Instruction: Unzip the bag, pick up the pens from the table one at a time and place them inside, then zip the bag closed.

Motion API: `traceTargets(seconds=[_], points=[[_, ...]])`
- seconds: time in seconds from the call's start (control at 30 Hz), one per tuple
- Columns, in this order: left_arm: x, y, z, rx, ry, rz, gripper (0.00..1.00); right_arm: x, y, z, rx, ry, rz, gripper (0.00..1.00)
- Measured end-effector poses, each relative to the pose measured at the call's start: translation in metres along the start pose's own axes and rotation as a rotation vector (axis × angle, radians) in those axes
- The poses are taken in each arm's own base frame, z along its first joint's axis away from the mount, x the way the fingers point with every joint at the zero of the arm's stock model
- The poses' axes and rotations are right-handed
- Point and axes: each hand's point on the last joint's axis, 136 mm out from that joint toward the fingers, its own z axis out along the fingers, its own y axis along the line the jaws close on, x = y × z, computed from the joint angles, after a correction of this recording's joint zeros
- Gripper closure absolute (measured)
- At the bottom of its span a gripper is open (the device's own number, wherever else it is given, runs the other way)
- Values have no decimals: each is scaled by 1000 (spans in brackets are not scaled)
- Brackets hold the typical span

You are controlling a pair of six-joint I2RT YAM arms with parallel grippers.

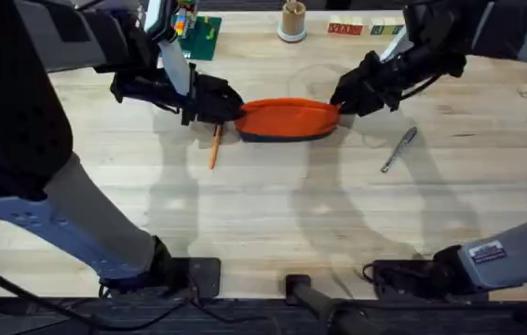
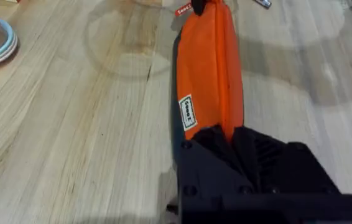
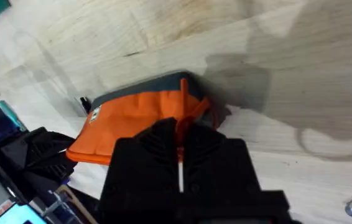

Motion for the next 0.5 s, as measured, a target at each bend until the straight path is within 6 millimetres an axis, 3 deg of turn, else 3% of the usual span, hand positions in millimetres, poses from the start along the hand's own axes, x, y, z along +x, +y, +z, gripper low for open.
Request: traceTargets(seconds=[0.3,0.5], points=[[-1,-1,1,5,0,-1,958,11,-10,-6,65,41,22,968],[-1,-2,2,9,0,1,958,5,-6,-13,87,19,-19,969]])
